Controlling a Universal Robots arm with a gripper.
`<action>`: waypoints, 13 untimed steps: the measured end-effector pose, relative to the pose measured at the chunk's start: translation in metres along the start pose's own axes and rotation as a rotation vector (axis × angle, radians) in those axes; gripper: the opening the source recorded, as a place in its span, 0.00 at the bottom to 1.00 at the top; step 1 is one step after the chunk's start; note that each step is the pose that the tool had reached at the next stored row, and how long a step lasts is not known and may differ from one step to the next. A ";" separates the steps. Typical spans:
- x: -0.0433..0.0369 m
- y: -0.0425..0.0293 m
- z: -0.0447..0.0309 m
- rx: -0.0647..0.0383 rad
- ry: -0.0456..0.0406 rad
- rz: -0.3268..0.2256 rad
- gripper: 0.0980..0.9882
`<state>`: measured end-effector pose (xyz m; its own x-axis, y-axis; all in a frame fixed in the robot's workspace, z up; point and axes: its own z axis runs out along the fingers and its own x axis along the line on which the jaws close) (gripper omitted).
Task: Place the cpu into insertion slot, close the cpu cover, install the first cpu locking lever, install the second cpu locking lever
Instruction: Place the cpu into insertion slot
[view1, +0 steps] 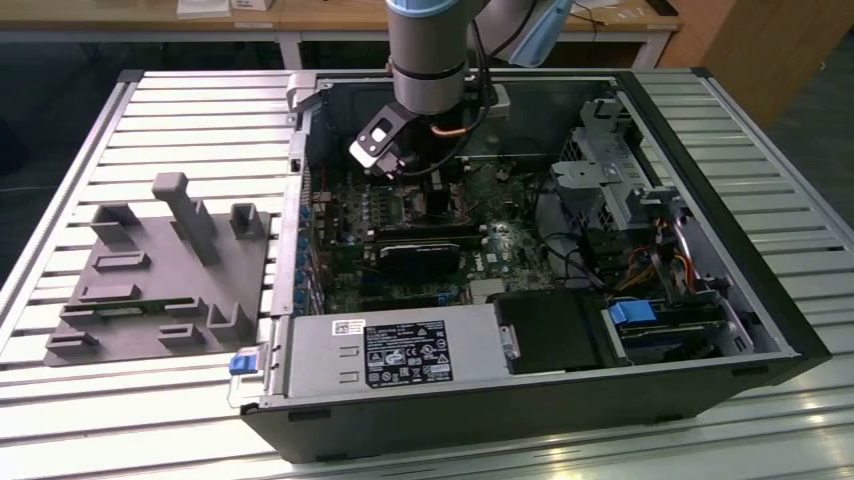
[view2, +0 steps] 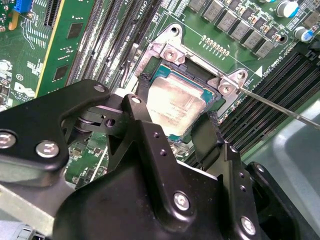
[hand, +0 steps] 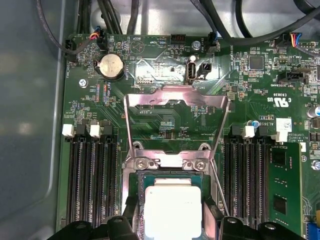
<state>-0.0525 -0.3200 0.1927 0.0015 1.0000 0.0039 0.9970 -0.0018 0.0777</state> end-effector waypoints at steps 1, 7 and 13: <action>0.0000 0.0000 -0.0001 0.000 -0.0001 0.000 0.58; 0.0000 0.0001 -0.0017 0.000 0.0027 0.000 0.58; 0.0000 0.0002 -0.0023 0.000 0.0211 0.002 0.58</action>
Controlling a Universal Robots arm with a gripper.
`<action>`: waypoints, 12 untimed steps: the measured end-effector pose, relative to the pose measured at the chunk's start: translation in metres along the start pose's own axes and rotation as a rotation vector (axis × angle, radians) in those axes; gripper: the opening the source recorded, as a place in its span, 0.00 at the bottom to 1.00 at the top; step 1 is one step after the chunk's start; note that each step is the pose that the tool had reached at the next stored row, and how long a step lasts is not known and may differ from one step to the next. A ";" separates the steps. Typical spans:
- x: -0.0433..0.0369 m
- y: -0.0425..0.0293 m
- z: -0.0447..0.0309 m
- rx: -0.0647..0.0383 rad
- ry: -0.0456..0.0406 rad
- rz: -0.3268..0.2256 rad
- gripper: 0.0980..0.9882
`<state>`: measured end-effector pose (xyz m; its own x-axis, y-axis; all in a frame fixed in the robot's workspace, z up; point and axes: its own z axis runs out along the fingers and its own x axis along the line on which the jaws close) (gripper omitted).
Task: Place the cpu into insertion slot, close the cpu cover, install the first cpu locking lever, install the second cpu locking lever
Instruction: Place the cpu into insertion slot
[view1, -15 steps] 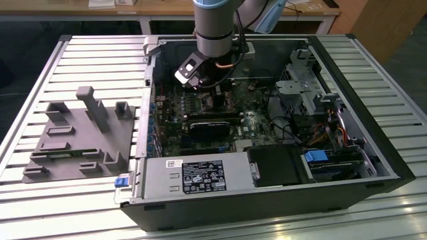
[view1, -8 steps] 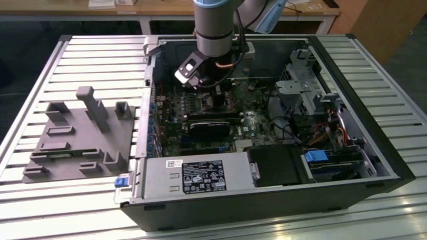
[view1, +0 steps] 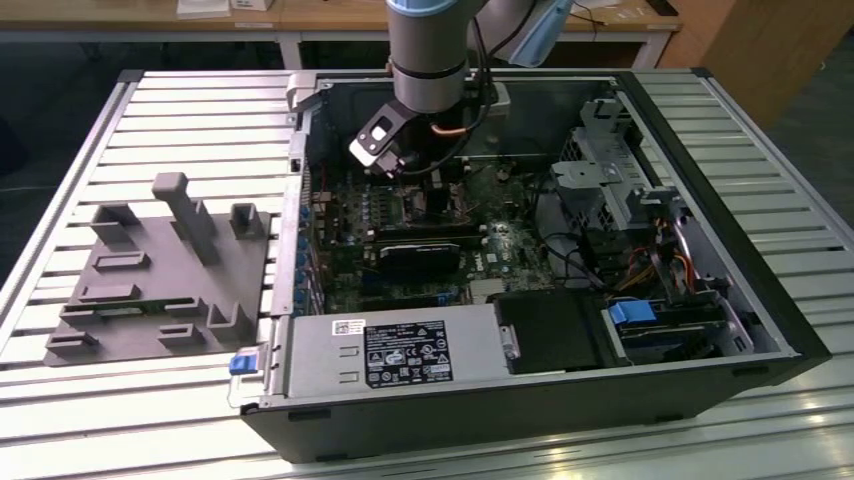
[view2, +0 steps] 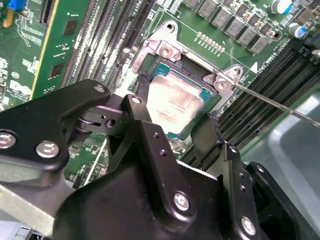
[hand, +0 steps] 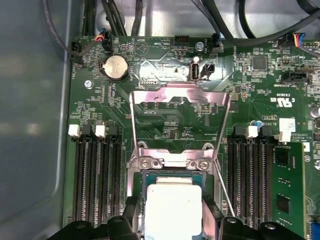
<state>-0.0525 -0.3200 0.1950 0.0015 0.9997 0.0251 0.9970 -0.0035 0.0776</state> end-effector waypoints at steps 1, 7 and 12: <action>0.0000 0.0000 0.0000 0.000 0.0004 0.000 0.58; 0.0001 0.0004 -0.0044 0.000 0.0011 0.000 0.58; 0.0003 0.0010 -0.0132 0.000 0.0011 0.000 0.58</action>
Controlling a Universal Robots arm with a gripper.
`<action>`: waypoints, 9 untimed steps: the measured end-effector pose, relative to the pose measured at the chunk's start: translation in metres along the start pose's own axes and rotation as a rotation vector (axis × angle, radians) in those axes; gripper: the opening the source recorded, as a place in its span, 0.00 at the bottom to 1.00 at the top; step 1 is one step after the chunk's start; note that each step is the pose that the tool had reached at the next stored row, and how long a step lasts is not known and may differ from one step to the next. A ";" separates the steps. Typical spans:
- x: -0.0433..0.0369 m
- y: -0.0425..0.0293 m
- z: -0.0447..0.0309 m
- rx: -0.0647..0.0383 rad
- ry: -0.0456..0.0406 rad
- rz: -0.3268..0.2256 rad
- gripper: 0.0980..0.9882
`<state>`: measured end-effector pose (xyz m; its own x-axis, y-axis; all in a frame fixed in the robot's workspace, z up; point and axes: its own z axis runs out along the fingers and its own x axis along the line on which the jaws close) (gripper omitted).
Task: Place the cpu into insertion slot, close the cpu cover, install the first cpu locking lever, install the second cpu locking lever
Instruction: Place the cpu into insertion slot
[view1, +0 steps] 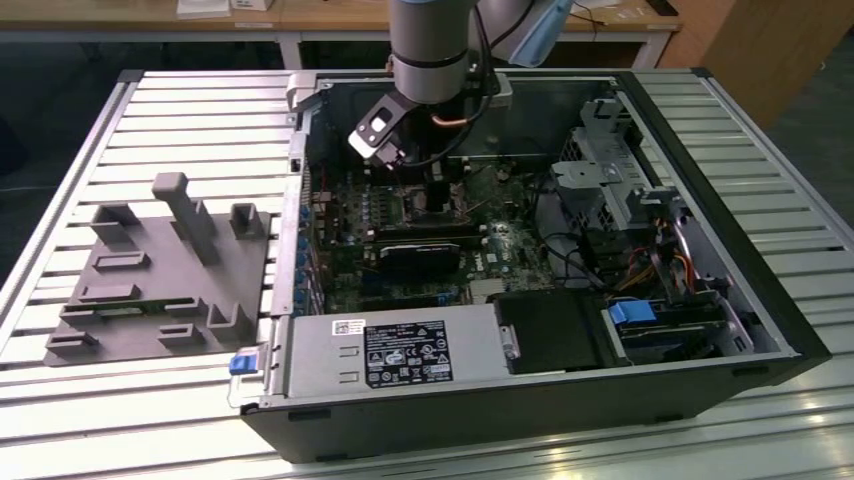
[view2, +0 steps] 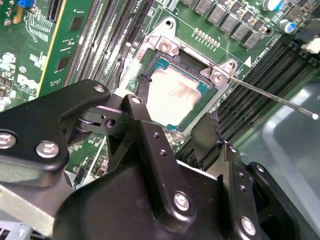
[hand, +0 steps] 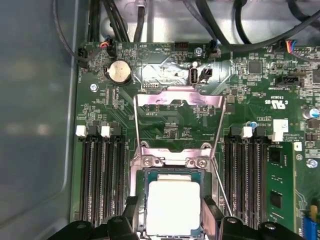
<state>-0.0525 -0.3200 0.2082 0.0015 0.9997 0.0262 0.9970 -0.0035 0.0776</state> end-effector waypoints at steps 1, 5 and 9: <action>0.0000 0.0001 -0.0013 0.000 -0.0001 0.000 0.58; 0.0001 0.0003 -0.0035 0.000 0.0002 0.000 0.58; 0.0001 0.0003 -0.0038 0.000 0.0000 0.000 0.58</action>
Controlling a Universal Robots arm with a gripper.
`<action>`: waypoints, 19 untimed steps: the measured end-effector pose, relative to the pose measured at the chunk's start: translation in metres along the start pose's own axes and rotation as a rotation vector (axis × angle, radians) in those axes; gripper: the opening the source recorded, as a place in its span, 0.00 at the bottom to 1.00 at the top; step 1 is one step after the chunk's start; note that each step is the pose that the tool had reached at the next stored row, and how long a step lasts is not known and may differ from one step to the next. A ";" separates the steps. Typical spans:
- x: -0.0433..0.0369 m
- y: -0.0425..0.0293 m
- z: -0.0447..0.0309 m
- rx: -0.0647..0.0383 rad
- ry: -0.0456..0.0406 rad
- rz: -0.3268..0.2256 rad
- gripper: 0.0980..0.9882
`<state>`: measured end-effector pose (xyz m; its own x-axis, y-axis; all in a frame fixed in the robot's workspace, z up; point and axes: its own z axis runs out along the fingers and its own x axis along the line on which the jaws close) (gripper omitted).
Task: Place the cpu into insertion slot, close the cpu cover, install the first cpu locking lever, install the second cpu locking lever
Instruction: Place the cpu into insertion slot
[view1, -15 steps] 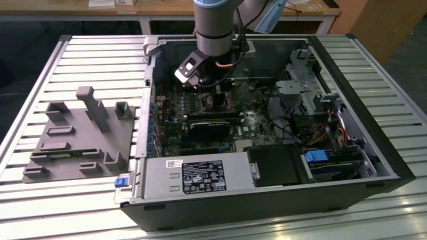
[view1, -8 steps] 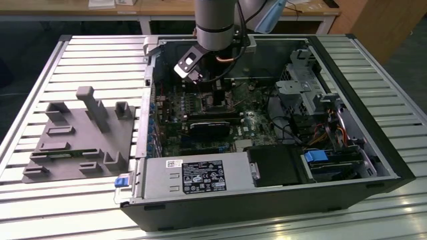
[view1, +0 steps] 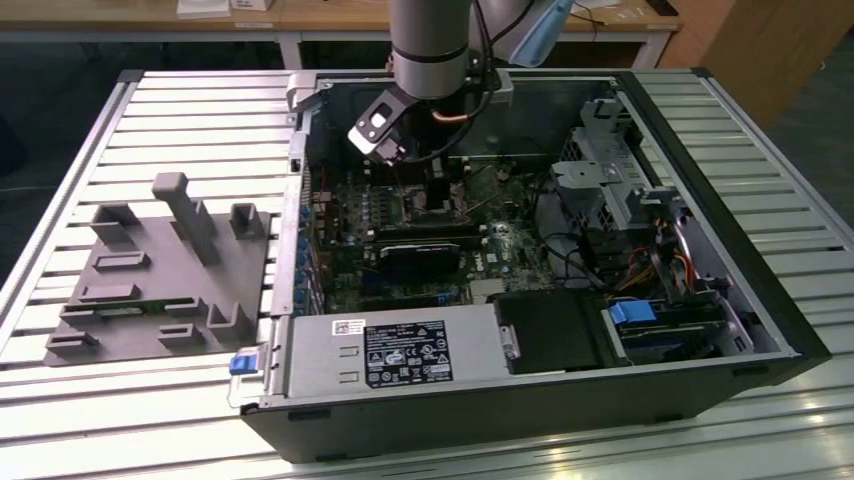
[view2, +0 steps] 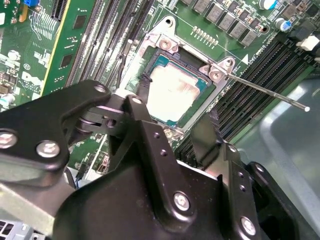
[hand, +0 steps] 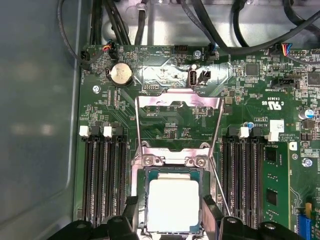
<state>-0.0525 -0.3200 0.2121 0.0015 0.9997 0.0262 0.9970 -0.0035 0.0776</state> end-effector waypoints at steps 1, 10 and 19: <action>0.0000 0.0000 0.0000 0.000 0.0000 0.000 0.56; 0.0000 0.0000 -0.0005 0.000 -0.0001 0.000 0.15; 0.0000 0.0001 -0.0022 0.000 -0.0006 0.000 0.00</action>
<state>-0.0526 -0.3201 0.2142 0.0015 0.9997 0.0256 0.9970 -0.0035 0.0772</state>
